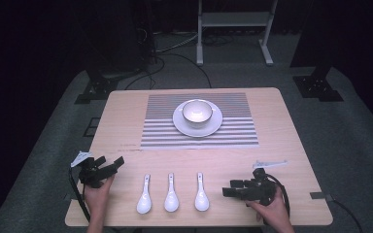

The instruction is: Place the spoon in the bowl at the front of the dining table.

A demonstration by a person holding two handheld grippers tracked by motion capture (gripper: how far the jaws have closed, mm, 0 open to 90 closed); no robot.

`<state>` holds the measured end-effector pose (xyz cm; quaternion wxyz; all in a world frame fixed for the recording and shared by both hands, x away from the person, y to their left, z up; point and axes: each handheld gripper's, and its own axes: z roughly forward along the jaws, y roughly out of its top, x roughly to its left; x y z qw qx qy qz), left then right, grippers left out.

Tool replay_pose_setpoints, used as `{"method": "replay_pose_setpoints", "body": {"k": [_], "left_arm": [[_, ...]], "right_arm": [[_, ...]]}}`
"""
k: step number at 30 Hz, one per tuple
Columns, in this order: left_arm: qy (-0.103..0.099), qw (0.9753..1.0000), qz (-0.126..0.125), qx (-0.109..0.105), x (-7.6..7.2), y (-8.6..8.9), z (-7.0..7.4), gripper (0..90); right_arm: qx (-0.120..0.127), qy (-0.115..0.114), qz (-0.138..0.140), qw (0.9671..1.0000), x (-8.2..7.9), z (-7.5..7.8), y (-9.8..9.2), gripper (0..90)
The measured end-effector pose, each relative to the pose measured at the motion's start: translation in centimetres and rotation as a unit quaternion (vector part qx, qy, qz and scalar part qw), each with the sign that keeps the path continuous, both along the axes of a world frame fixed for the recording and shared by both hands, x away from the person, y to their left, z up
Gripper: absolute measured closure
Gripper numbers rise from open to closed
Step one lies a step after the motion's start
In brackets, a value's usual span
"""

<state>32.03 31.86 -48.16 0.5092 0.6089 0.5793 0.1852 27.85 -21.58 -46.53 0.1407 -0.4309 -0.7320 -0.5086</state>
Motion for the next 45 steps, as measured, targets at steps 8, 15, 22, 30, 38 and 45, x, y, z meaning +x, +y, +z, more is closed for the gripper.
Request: {"method": "replay_pose_setpoints", "body": {"k": [8, 15, 22, 30, 38, 45], "left_arm": [[0.000, 1.0000, -0.001, 0.000, 0.0, 0.0, 0.0, 3.9], [0.000, 1.0000, -0.001, 0.000, 0.0, 0.0, 0.0, 3.9], [0.000, 1.0000, 0.000, -0.001, 0.0, 0.0, 0.0, 3.9], [0.000, 1.0000, -0.001, -0.002, 0.0, 0.0, 0.0, 3.9], [0.000, 1.0000, -0.001, -0.003, 0.0, 0.0, 0.0, 3.9], [-0.001, 1.0000, -0.001, -0.005, 0.0, 0.1, 0.0, 3.9]], "right_arm": [[-0.008, 0.011, 0.016, 0.9998, 0.7, 0.2, 1.2, 23.1], [-0.014, 0.019, 0.024, 0.9994, 1.4, 0.2, 2.3, 23.4], [-0.021, 0.019, 0.035, 0.9990, 2.0, 0.4, 3.6, 23.5], [-0.027, 0.020, 0.038, 0.9987, 2.7, 0.6, 4.7, 24.5], [-0.031, 0.019, 0.046, 0.9983, 3.3, 0.8, 5.7, 25.5], [-0.035, 0.018, 0.046, 0.9981, 4.1, 0.9, 6.5, 28.7]]}}
